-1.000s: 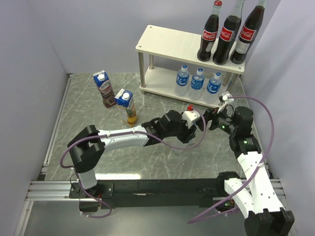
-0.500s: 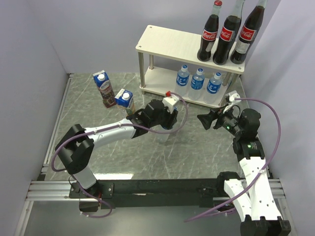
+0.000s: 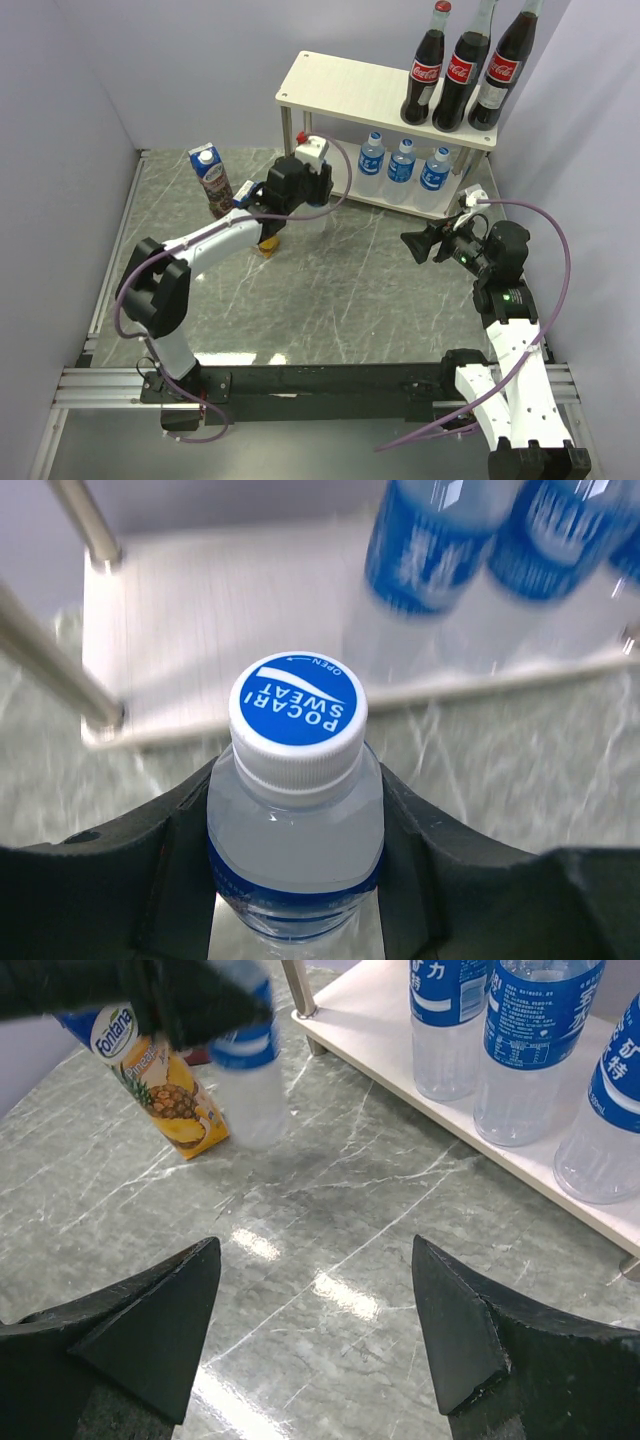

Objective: Place and organize the beverage onto the shelf
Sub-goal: Place the drink on the shelf.

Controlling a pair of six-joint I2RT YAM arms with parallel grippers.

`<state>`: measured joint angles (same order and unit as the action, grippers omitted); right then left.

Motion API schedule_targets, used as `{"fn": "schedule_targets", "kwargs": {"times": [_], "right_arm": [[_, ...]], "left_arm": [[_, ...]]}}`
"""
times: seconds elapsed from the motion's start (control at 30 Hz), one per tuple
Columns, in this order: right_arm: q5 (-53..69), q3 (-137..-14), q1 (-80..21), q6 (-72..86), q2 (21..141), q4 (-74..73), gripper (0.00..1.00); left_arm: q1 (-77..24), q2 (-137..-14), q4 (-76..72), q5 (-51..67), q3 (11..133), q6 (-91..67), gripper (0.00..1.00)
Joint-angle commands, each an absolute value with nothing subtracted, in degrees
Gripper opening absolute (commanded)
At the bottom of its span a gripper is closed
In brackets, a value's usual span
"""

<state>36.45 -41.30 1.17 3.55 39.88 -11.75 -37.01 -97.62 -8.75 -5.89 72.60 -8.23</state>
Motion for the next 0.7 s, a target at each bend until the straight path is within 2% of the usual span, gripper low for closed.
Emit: {"fn": "schedule_targets", "kwargs": {"times": [0.0, 0.23, 0.67], "right_arm": [[36.74, -43.68, 1.49, 3.34, 39.02, -9.49, 0.83], [36.56, -43.68, 1.41, 3.34, 38.85, -9.49, 0.83], [37.53, -43.68, 1.41, 3.6, 38.76, -9.49, 0.83]], "left_arm": [[-37.0, -98.78, -20.21, -4.66, 82.17, -7.56, 0.0], [-36.47, -105.9, -24.34, -6.59, 89.11, -5.54, 0.0], [-36.21, -111.62, -32.34, -6.68, 94.22, -4.22, 0.0]]}}
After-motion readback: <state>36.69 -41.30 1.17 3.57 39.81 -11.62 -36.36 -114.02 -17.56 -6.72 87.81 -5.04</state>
